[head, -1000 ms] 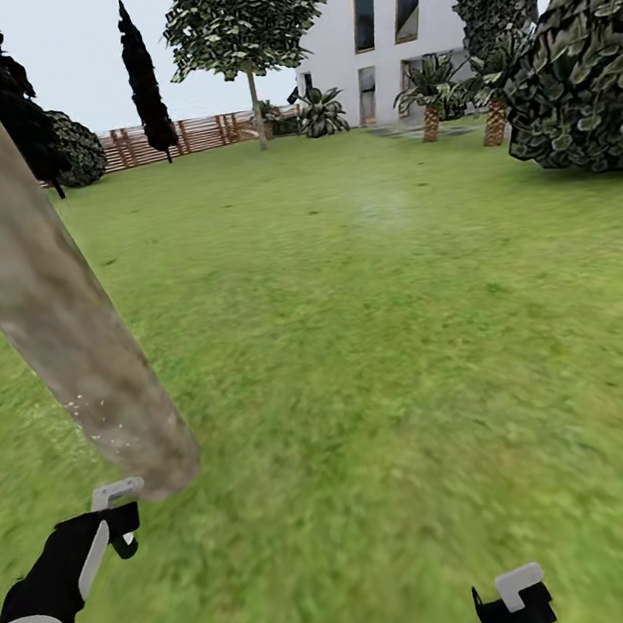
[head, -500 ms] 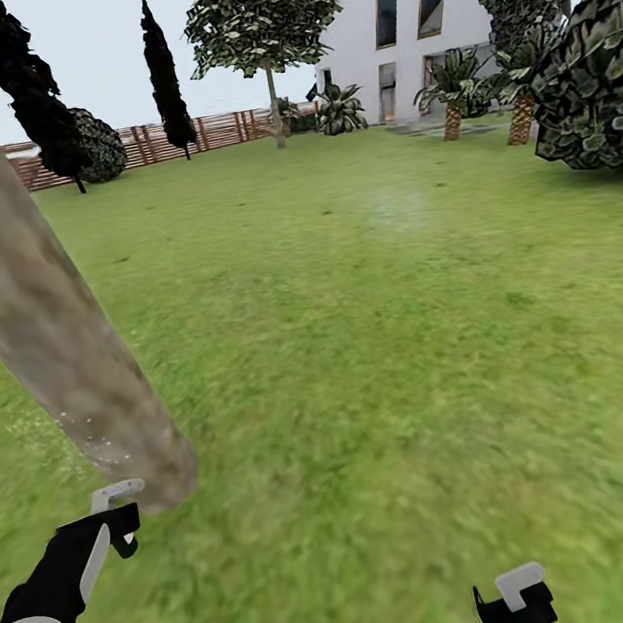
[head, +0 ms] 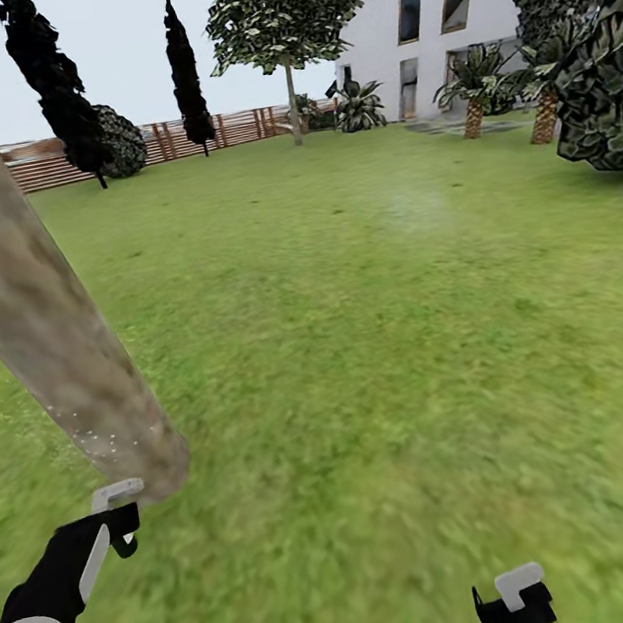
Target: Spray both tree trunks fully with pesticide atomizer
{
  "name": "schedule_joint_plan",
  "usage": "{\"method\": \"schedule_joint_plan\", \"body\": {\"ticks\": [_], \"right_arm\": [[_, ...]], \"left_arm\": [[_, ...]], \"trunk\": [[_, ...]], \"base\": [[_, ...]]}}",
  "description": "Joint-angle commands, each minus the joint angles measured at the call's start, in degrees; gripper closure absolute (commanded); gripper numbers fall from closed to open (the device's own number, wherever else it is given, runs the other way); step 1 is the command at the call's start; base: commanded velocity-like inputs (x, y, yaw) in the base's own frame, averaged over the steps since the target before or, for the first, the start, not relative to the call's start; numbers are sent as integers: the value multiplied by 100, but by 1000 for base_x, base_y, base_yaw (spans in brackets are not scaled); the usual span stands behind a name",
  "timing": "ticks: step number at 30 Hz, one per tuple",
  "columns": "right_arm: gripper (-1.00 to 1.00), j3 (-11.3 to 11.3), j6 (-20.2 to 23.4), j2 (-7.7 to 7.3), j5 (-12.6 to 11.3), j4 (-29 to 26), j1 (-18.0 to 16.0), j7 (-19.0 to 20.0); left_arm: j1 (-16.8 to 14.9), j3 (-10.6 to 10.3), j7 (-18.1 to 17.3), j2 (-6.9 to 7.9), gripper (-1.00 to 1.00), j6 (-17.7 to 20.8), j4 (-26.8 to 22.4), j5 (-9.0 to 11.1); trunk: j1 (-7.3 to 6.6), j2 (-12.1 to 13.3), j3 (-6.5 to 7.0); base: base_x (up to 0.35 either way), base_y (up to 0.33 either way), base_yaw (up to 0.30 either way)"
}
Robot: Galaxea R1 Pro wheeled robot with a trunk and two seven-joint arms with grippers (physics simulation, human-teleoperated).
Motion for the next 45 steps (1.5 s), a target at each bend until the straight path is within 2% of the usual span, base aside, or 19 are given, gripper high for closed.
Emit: {"method": "schedule_joint_plan", "body": {"ticks": [1, 10, 21, 42, 45], "right_arm": [[-100, 0, 0, 0, 0, 1, 0, 0], [-100, 0, 0, 0, 2, 4, 0, 0], [-100, 0, 0, 5, 7, 4, 0, 0], [-100, 0, 0, 9, 9, 4, 0, 0], [-100, 0, 0, 3, 9, 1, 0, 0]], "left_arm": [[0, 0, -2, -1, 100, 0, 0, -4], [0, 0, 0, -2, 100, 0, 0, 4], [0, 4, 3, 4, 100, 0, 0, 4], [0, 0, 3, -4, 100, -9, 1, 4], [0, 0, -3, -12, 100, -10, 3, 57]], "trunk": [[0, 0, 0], [0, 0, 0], [0, 0, 0], [0, 0, 0], [0, 0, 0]], "base": [[107, -269, 276], [151, -254, 252], [181, -236, 29], [182, -235, 274], [129, -151, 277]]}}
